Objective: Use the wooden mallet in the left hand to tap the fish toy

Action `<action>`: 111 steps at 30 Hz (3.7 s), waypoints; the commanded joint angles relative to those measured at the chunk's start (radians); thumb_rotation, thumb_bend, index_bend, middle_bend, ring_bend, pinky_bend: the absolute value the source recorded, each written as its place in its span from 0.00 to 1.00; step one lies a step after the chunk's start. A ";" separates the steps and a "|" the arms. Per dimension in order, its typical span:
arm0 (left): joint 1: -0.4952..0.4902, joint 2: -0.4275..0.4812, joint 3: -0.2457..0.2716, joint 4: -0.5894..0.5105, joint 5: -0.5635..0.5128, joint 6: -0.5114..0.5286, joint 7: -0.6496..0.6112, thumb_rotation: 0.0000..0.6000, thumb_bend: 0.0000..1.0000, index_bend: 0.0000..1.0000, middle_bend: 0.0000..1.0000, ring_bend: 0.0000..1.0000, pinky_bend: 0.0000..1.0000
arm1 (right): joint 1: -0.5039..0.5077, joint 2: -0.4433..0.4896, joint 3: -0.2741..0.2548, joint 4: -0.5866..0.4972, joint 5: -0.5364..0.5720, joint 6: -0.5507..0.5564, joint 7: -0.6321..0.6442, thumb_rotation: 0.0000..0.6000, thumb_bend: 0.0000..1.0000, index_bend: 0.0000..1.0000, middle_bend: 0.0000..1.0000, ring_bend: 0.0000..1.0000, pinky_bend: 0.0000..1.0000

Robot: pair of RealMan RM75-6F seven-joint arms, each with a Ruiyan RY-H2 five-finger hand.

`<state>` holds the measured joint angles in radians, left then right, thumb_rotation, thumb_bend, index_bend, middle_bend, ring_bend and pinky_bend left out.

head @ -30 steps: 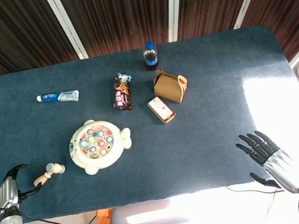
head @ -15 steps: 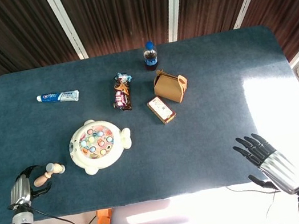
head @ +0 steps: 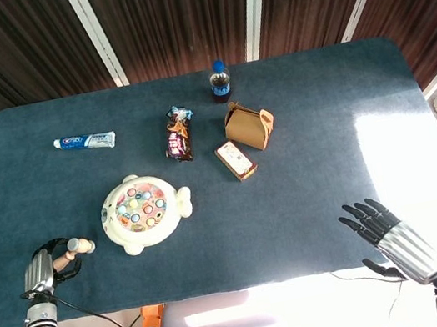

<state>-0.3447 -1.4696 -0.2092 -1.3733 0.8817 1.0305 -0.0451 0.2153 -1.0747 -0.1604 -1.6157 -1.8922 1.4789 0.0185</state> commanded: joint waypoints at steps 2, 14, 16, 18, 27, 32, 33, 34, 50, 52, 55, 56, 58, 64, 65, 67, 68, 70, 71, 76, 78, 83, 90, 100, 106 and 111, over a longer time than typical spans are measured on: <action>0.000 -0.009 -0.004 0.010 0.006 0.005 0.001 1.00 0.35 0.41 0.31 0.20 0.15 | -0.001 0.001 0.001 -0.002 -0.001 -0.004 -0.001 1.00 0.24 0.00 0.00 0.00 0.00; -0.008 -0.036 -0.013 0.033 0.021 -0.003 0.004 1.00 0.36 0.44 0.34 0.21 0.15 | -0.003 0.005 0.008 -0.011 0.009 -0.025 -0.009 1.00 0.24 0.00 0.00 0.00 0.00; -0.009 -0.042 -0.015 0.038 0.022 -0.001 0.007 1.00 0.37 0.45 0.35 0.21 0.15 | -0.003 0.006 0.008 -0.013 0.011 -0.030 -0.012 1.00 0.24 0.00 0.00 0.00 0.00; -0.009 -0.045 -0.016 0.041 0.022 -0.003 0.006 1.00 0.38 0.45 0.36 0.21 0.15 | -0.004 0.007 0.009 -0.016 0.012 -0.032 -0.013 1.00 0.24 0.00 0.00 0.00 0.00; -0.011 -0.059 -0.020 0.062 0.024 -0.010 0.012 1.00 0.43 0.45 0.36 0.22 0.15 | -0.007 0.015 0.009 -0.024 0.018 -0.045 -0.018 1.00 0.24 0.00 0.00 0.00 0.00; -0.010 -0.057 -0.019 0.064 0.027 -0.016 0.012 1.00 0.43 0.45 0.36 0.22 0.15 | -0.008 0.016 0.010 -0.027 0.016 -0.046 -0.020 1.00 0.24 0.00 0.00 0.00 0.00; -0.009 -0.057 -0.019 0.064 0.028 -0.016 0.012 1.00 0.43 0.45 0.36 0.22 0.15 | -0.008 0.016 0.010 -0.027 0.016 -0.047 -0.020 1.00 0.24 0.00 0.00 0.00 0.00; -0.009 -0.057 -0.019 0.064 0.029 -0.016 0.013 1.00 0.44 0.45 0.36 0.22 0.15 | -0.008 0.017 0.010 -0.027 0.017 -0.049 -0.020 1.00 0.24 0.00 0.00 0.00 0.00; -0.009 -0.056 -0.014 0.063 0.039 -0.002 0.054 1.00 0.41 0.45 0.36 0.23 0.17 | -0.012 0.016 0.013 -0.028 0.019 -0.057 -0.024 1.00 0.24 0.00 0.00 0.00 0.00; -0.008 -0.055 -0.014 0.062 0.039 -0.003 0.053 1.00 0.40 0.45 0.36 0.23 0.17 | -0.012 0.017 0.013 -0.028 0.019 -0.058 -0.024 1.00 0.24 0.00 0.00 0.00 0.00; -0.008 -0.054 -0.014 0.063 0.039 -0.004 0.054 1.00 0.40 0.45 0.36 0.23 0.17 | -0.012 0.017 0.014 -0.029 0.020 -0.060 -0.025 1.00 0.24 0.00 0.00 0.00 0.00; -0.008 -0.054 -0.014 0.063 0.039 -0.004 0.054 1.00 0.40 0.45 0.36 0.23 0.17 | -0.012 0.017 0.014 -0.029 0.019 -0.060 -0.025 1.00 0.24 0.00 0.00 0.00 0.00; -0.008 -0.055 -0.015 0.064 0.038 -0.005 0.055 1.00 0.40 0.45 0.36 0.23 0.18 | -0.012 0.017 0.013 -0.030 0.018 -0.060 -0.025 1.00 0.24 0.00 0.00 0.00 0.00; -0.011 -0.054 -0.018 0.065 0.028 -0.009 0.071 1.00 0.40 0.45 0.36 0.23 0.18 | -0.013 0.019 0.015 -0.032 0.021 -0.063 -0.024 1.00 0.24 0.00 0.00 0.00 0.00; -0.012 -0.053 -0.018 0.064 0.027 -0.009 0.072 1.00 0.40 0.45 0.36 0.23 0.18 | -0.013 0.019 0.015 -0.032 0.021 -0.063 -0.024 1.00 0.24 0.00 0.00 0.00 0.00; -0.011 -0.051 -0.019 0.062 0.025 -0.011 0.072 1.00 0.40 0.45 0.36 0.23 0.18 | -0.013 0.020 0.015 -0.033 0.021 -0.064 -0.025 1.00 0.24 0.00 0.00 0.00 0.00; -0.011 -0.051 -0.018 0.063 0.025 -0.012 0.073 1.00 0.40 0.45 0.36 0.23 0.18 | -0.013 0.020 0.015 -0.033 0.021 -0.065 -0.024 1.00 0.24 0.00 0.00 0.00 0.00; -0.011 -0.050 -0.017 0.063 0.025 -0.014 0.075 1.00 0.40 0.45 0.36 0.23 0.18 | -0.013 0.020 0.015 -0.033 0.022 -0.066 -0.025 1.00 0.24 0.00 0.00 0.00 0.00; -0.012 -0.050 -0.017 0.064 0.025 -0.014 0.077 1.00 0.40 0.45 0.36 0.23 0.18 | -0.013 0.020 0.015 -0.033 0.022 -0.066 -0.026 1.00 0.24 0.00 0.00 0.00 0.00; -0.015 -0.048 -0.014 0.068 0.015 -0.018 0.097 1.00 0.41 0.45 0.36 0.23 0.18 | -0.014 0.023 0.014 -0.036 0.022 -0.068 -0.026 1.00 0.24 0.00 0.00 0.00 0.00; -0.016 -0.049 -0.015 0.068 0.010 -0.019 0.104 1.00 0.41 0.45 0.36 0.23 0.18 | -0.014 0.023 0.015 -0.036 0.023 -0.069 -0.027 1.00 0.24 0.00 0.00 0.00 0.00; -0.019 -0.055 -0.016 0.072 0.005 -0.018 0.112 1.00 0.41 0.45 0.36 0.23 0.18 | -0.014 0.025 0.014 -0.038 0.023 -0.072 -0.026 1.00 0.24 0.00 0.00 0.00 0.00; -0.024 -0.068 -0.026 0.084 -0.003 -0.016 0.110 1.00 0.42 0.49 0.39 0.25 0.19 | -0.015 0.028 0.014 -0.038 0.024 -0.073 -0.024 1.00 0.24 0.00 0.00 0.00 0.00; -0.028 -0.085 -0.034 0.100 -0.037 -0.005 0.146 1.00 0.52 0.59 0.49 0.30 0.23 | -0.018 0.031 0.013 -0.039 0.022 -0.071 -0.024 1.00 0.24 0.00 0.00 0.00 0.00; -0.025 -0.102 -0.041 0.111 -0.031 0.026 0.148 1.00 0.56 0.67 0.56 0.37 0.32 | -0.019 0.031 0.013 -0.040 0.024 -0.073 -0.025 1.00 0.24 0.00 0.00 0.00 0.00; -0.012 -0.115 -0.036 0.130 0.040 0.079 0.105 1.00 0.61 0.70 0.59 0.44 0.43 | -0.020 0.033 0.013 -0.040 0.028 -0.076 -0.025 1.00 0.24 0.00 0.00 0.00 0.00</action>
<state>-0.3638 -1.5787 -0.2480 -1.2524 0.8930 1.0870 0.0805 0.1951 -1.0419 -0.1472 -1.6563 -1.8639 1.4032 -0.0065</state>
